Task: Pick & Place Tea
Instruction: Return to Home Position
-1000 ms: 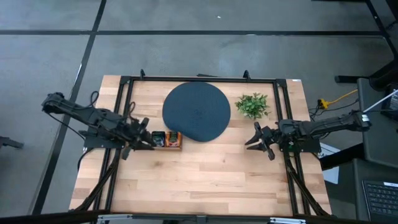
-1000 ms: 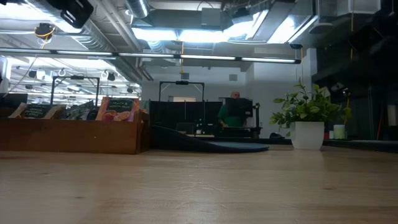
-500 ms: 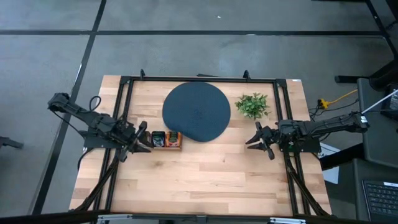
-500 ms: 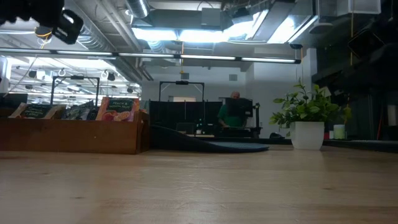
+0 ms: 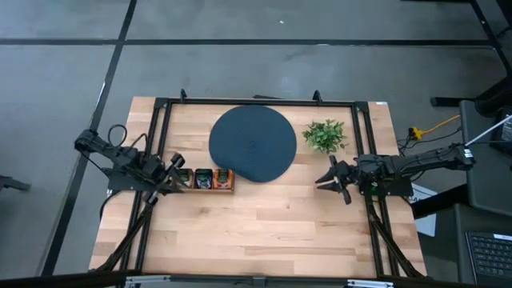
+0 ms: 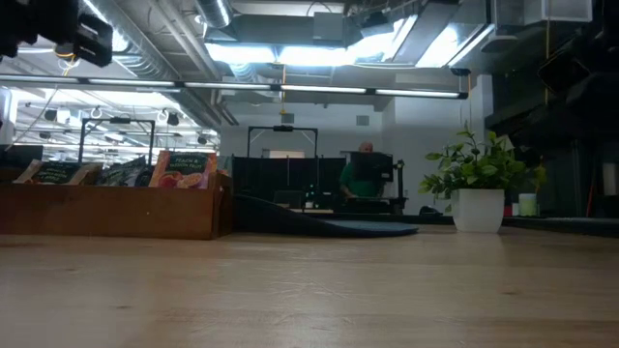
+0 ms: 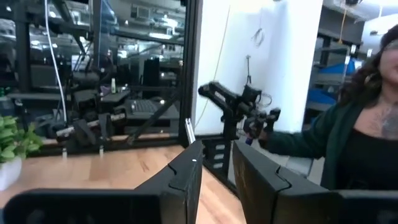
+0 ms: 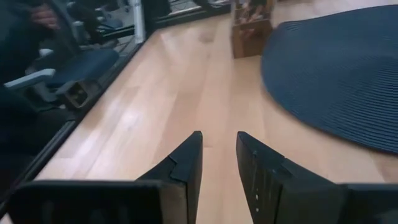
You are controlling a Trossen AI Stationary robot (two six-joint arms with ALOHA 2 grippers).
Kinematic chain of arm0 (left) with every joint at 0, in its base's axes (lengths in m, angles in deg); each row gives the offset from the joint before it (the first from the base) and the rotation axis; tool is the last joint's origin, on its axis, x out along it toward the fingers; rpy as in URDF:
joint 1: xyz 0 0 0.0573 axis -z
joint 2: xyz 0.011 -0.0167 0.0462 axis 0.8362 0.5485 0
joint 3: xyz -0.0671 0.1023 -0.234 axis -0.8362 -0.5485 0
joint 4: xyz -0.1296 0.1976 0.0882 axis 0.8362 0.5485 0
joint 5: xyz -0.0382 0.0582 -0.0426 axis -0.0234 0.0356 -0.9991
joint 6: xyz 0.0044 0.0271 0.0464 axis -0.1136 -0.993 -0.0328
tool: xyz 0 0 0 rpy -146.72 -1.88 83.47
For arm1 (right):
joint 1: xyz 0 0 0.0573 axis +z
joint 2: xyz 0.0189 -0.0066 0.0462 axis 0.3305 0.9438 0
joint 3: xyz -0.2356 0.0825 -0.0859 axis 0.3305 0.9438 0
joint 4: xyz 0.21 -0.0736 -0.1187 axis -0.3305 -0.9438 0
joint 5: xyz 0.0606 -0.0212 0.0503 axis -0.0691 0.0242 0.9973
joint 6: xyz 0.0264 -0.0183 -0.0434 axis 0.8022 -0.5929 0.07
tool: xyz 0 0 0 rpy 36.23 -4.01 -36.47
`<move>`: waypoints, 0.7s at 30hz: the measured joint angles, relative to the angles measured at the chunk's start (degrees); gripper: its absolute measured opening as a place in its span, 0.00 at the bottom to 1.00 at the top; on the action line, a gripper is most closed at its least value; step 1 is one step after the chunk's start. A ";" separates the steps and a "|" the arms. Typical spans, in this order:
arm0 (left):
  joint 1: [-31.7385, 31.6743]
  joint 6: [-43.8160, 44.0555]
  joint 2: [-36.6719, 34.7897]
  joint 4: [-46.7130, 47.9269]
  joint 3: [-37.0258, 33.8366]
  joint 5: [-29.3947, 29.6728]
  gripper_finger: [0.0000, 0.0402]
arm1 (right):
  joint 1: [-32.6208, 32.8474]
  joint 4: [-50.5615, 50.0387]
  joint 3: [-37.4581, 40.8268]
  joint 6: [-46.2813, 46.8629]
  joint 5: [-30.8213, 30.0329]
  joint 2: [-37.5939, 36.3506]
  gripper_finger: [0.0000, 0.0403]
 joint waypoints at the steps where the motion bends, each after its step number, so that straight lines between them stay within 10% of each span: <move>1: 0.00 -0.49 -0.02 -0.16 -0.41 0.08 0.21 | 0.00 -0.04 0.00 0.03 -0.92 0.12 0.25; 21: -0.04 -11.49 1.34 7.93 -3.09 0.01 0.21 | -0.02 -0.90 -0.01 -5.08 -4.85 0.78 0.25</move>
